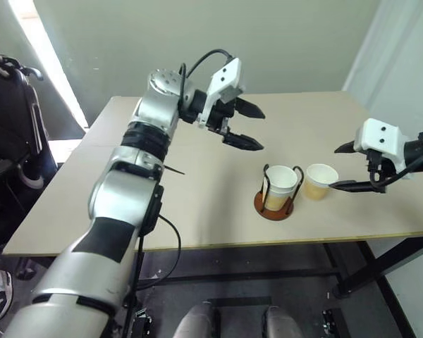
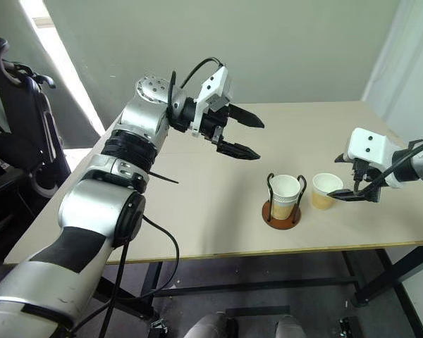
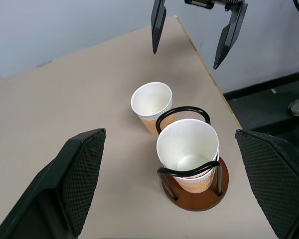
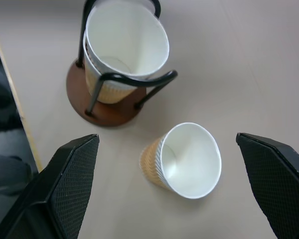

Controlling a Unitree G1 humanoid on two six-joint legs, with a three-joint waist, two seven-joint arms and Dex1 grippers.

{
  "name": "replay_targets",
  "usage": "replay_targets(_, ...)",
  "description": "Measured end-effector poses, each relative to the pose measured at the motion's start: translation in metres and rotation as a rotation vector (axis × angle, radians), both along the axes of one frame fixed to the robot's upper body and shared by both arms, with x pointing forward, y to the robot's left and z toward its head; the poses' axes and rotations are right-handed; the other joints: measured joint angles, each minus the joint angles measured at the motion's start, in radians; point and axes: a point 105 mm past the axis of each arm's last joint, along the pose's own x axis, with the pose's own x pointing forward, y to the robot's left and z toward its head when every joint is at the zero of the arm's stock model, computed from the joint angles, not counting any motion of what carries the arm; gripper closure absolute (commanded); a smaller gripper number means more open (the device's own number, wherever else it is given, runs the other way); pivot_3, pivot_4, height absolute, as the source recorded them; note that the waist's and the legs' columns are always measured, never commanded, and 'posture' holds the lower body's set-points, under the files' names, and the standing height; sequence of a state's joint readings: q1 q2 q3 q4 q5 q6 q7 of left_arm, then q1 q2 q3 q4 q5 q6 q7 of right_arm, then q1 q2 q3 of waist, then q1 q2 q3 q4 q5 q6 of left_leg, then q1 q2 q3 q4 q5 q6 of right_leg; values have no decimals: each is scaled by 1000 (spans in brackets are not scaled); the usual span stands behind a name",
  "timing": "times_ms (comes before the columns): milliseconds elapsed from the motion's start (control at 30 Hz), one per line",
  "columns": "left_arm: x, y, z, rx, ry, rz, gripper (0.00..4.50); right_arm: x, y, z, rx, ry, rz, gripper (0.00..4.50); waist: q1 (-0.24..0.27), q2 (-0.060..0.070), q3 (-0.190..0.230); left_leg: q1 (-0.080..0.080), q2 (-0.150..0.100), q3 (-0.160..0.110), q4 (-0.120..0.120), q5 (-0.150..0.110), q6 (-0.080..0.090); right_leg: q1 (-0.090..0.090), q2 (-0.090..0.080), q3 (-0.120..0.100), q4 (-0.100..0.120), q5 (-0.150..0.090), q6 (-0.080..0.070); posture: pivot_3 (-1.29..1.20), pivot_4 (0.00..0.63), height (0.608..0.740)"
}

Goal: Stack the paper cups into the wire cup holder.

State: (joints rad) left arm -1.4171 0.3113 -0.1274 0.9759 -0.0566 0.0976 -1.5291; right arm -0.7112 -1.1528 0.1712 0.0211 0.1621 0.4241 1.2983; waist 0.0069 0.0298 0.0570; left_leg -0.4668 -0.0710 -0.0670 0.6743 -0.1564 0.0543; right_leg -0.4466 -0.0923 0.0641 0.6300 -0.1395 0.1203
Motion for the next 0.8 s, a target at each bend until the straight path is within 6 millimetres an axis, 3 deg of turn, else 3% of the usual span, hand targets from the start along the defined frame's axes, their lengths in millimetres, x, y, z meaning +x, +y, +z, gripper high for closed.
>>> replay_targets(333, -2, 12, -1, -53, 22, 48, 35, 16, -12, -38, -123, 92, 18, 0, -4, 1, -6, 1, 0, 0, -1, 1, -2, 0, 1, 0, 1, 3, -5, 0, 0, 740)
replay_targets(567, -3, 17, 0, -67, 22, 71, 35, 32, -13, -46, -169, 85, 26, 0, -8, 1, -6, 10, 0, 0, -12, 1, -7, 4, 0, 2, -1, 6, -10, 0, 0, 740)
replay_targets(800, -5, 17, -3, -72, 30, 80, 35, 42, -15, -66, -210, 126, 27, 0, -11, 2, -6, 14, 1, -1, -15, 1, -8, 5, 0, 2, -1, 5, -7, 0, 0, 740)
